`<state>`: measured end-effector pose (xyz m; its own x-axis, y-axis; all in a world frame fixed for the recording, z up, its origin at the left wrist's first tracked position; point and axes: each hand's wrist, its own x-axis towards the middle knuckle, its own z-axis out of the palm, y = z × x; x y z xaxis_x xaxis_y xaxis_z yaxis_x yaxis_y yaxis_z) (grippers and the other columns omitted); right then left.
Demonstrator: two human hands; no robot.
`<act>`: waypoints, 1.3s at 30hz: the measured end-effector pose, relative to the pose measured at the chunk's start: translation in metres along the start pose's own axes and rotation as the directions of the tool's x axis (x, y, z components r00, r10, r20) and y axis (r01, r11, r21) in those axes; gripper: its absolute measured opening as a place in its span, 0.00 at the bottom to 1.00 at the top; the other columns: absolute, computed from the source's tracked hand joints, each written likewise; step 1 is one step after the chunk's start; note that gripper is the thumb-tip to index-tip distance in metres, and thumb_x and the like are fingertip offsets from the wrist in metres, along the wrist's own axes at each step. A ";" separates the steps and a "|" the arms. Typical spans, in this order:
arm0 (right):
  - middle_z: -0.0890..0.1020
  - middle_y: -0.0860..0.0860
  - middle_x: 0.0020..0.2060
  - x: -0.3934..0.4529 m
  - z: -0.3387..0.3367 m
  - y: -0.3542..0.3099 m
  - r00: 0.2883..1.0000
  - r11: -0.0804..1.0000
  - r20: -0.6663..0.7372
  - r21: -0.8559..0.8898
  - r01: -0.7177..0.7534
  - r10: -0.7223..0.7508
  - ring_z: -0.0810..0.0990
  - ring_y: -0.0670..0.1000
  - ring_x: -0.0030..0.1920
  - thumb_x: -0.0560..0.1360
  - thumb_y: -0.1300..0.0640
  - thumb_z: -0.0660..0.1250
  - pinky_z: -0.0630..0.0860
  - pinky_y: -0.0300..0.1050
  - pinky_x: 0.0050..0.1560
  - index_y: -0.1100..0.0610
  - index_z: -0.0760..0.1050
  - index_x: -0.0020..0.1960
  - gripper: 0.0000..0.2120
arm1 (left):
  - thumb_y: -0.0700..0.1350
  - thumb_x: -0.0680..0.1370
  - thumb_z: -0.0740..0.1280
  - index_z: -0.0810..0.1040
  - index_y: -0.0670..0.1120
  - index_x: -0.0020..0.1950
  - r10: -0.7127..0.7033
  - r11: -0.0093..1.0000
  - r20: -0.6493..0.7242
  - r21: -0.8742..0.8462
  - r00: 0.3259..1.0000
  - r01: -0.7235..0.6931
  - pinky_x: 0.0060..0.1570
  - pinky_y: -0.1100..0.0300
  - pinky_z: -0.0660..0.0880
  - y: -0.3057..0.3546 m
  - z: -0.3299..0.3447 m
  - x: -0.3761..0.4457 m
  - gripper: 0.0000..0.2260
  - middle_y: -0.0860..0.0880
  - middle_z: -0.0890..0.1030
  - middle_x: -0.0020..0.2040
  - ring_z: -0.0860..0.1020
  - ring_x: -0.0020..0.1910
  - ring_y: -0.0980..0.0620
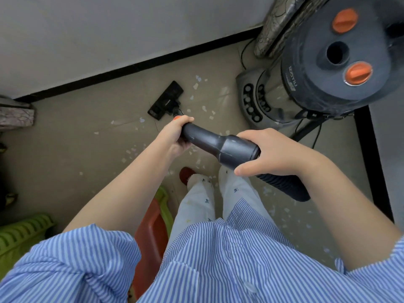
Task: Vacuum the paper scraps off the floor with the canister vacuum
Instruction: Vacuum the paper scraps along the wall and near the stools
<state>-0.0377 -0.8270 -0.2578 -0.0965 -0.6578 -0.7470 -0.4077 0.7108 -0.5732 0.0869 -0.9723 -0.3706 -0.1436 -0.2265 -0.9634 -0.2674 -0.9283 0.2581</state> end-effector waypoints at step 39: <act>0.71 0.51 0.29 0.059 0.013 -0.113 0.972 0.728 0.084 -0.678 -0.105 0.219 0.69 0.50 0.29 0.65 0.58 0.69 0.63 0.39 0.27 0.57 0.66 0.35 0.10 | 0.37 0.76 0.63 0.71 0.38 0.46 0.047 0.985 -0.148 -0.156 0.988 -0.071 0.36 0.58 0.72 0.047 -0.037 -0.011 0.03 0.44 0.75 0.40 0.73 0.30 0.48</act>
<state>0.0144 -0.9428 -0.2412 -0.1063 -0.4628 -0.8800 -0.9020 0.4173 -0.1106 0.1108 -1.0245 -0.3506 -0.0132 -0.3116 -0.9501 -0.1042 -0.9446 0.3112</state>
